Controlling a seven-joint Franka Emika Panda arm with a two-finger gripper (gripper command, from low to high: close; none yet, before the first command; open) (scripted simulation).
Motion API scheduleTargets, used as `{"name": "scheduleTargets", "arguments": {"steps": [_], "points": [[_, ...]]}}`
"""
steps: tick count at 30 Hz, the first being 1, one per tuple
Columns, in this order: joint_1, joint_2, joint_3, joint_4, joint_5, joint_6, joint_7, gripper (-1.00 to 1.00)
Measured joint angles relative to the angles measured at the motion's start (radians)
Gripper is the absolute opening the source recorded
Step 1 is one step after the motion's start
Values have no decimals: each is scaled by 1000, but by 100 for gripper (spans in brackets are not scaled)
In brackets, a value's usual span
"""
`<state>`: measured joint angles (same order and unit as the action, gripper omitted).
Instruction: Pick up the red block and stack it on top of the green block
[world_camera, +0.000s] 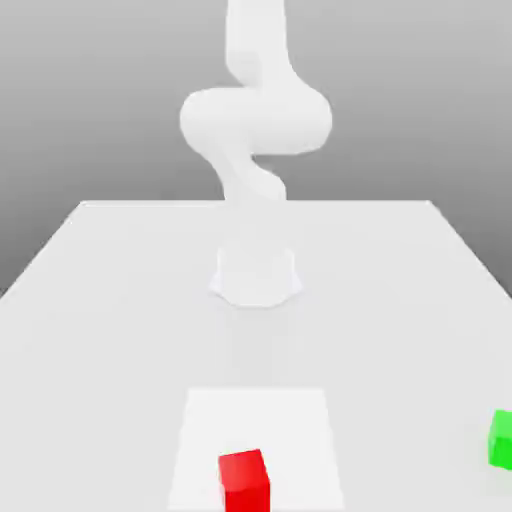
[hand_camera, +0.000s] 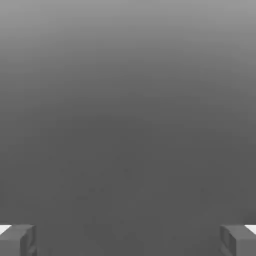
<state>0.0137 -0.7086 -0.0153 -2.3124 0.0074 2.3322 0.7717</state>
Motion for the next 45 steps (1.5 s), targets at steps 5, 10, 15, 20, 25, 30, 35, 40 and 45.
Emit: {"name": "scheduleTargets", "arguments": {"steps": [5, 10, 15, 20, 25, 30, 35, 40, 45], "points": [[28, 187, -31, -26, 17, 67, -60, 0], [48, 369, -54, -51, 36, 133, -121, 0], [57, 550, -67, -76, 54, 197, -180, 0], [59, 731, -71, -101, 59, 263, -230, 0], [53, 910, -73, -125, 43, 330, -264, 0], [34, 1091, -50, -105, 65, 467, -289, 0], [32, 1110, -47, -103, 67, 483, -290, -100], [38, 1052, -55, -112, 56, 433, -282, -100], [97, 944, -4, -108, 10, 321, -309, -100]]}}
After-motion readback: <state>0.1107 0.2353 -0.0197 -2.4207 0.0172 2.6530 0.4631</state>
